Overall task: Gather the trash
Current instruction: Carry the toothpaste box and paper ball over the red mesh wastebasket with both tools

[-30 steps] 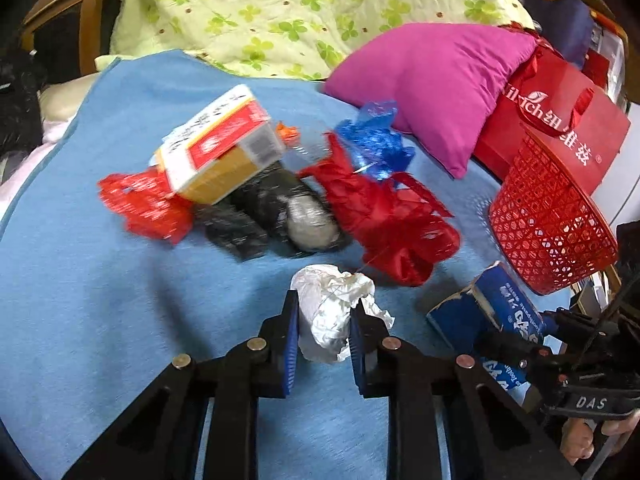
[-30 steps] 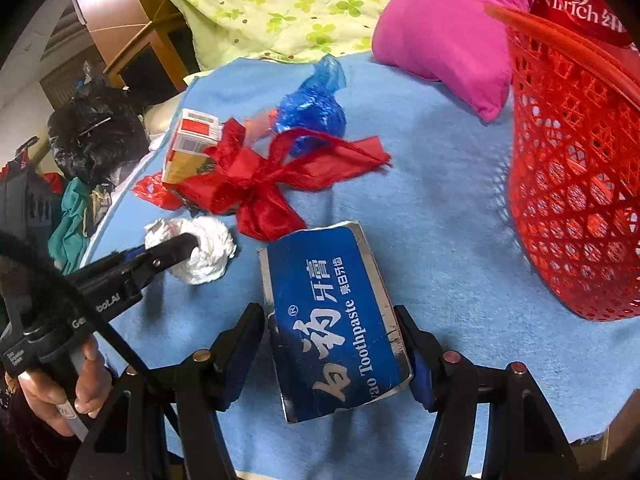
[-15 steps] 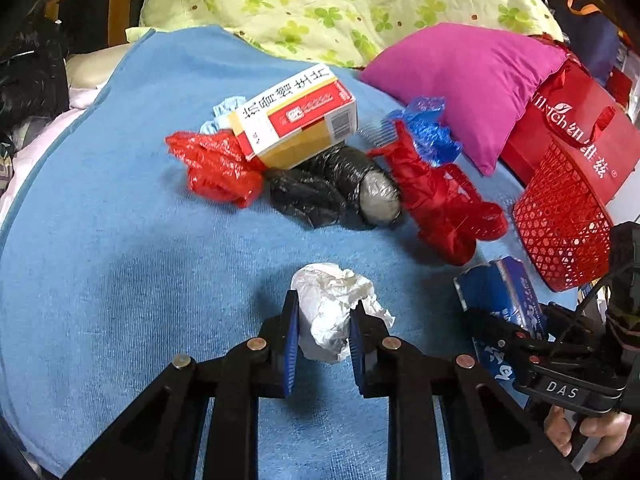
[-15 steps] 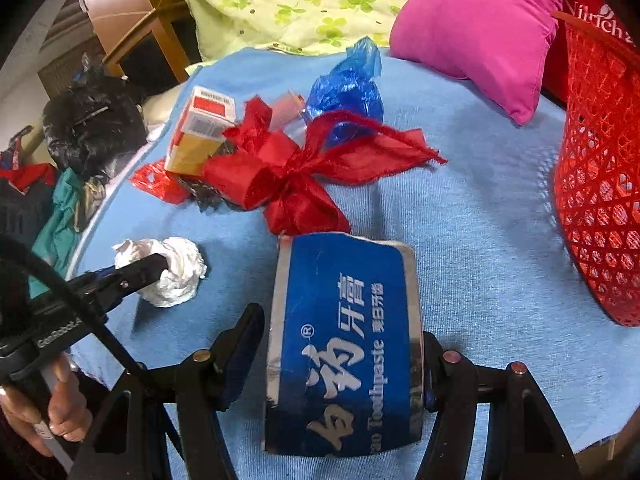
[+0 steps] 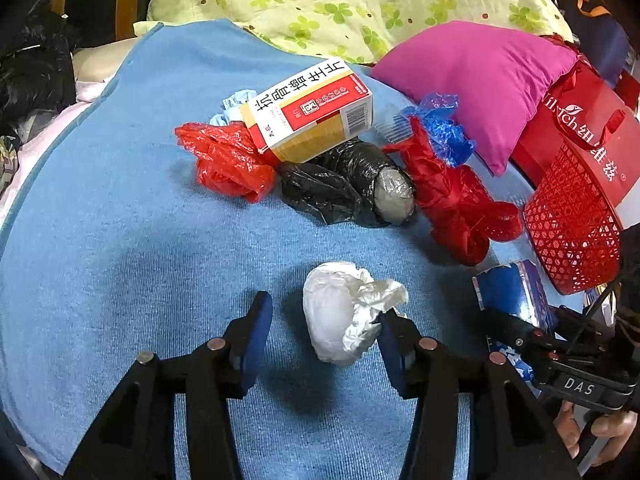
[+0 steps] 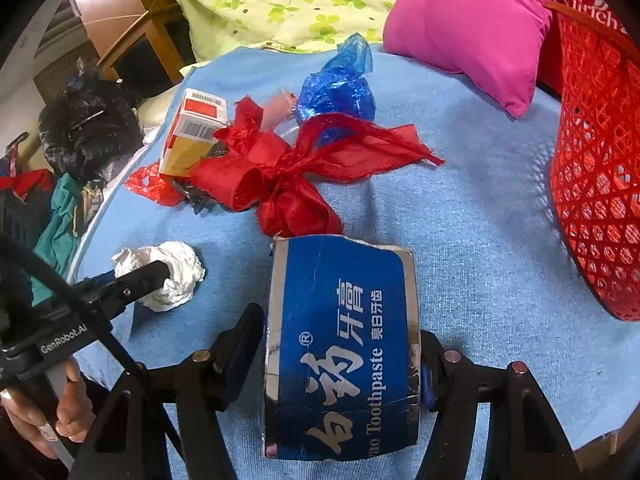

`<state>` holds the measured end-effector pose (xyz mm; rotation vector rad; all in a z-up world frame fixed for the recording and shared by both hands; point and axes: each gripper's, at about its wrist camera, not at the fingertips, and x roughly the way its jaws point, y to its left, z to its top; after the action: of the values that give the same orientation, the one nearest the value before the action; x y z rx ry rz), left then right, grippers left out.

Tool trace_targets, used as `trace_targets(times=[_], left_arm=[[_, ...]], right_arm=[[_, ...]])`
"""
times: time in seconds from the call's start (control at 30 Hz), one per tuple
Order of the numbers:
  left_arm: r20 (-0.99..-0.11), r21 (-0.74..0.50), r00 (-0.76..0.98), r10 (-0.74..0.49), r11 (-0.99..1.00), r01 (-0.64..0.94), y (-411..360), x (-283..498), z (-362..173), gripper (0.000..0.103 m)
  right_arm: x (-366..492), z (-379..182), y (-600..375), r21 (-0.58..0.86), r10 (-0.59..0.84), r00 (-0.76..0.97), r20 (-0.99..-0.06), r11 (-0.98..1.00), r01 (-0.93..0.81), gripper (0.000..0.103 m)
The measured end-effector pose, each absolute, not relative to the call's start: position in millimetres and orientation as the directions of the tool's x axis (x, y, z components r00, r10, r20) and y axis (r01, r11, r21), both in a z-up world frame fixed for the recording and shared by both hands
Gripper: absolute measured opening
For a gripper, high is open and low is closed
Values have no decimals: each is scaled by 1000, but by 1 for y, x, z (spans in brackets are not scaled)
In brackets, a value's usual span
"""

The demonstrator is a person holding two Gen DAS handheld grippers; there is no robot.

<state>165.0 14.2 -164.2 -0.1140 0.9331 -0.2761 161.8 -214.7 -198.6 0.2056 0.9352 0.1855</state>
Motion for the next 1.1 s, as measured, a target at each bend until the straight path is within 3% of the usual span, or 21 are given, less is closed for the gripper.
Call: trace_targets(times=[0.23,0.4,0.47,0.5,0.53,0.77,1.1], left_arm=[[-769,-194,577,-276,960,200,8,165,-164,53],[-767,-189,576,-281,958,216,3,166,-166,35],[-764,-179,582,-279,958,223,1,166,-166,32],[-762,-168,587,-273,959,228,-1,165,-165,31],[-761,-158,591,-268,960,232,-3,165,-166,30],[-750,-131,610,-253,962,238,-9,164,-165,28],[-722,-150,642,-257,965,217,-3,147,-151,28]], right_arm=[[155,-192,-219,251,247,597,-763,965,-78,72],[153,-189,-226,238,236,618,-750,968,-82,72],[152,-190,-225,236,243,615,-751,967,-95,69],[152,-190,-223,233,249,608,-754,967,-108,61],[151,-190,-221,220,246,606,-757,968,-118,60],[145,-186,-212,177,242,622,-744,970,-167,59],[134,-161,-228,248,309,676,-669,950,-189,59]])
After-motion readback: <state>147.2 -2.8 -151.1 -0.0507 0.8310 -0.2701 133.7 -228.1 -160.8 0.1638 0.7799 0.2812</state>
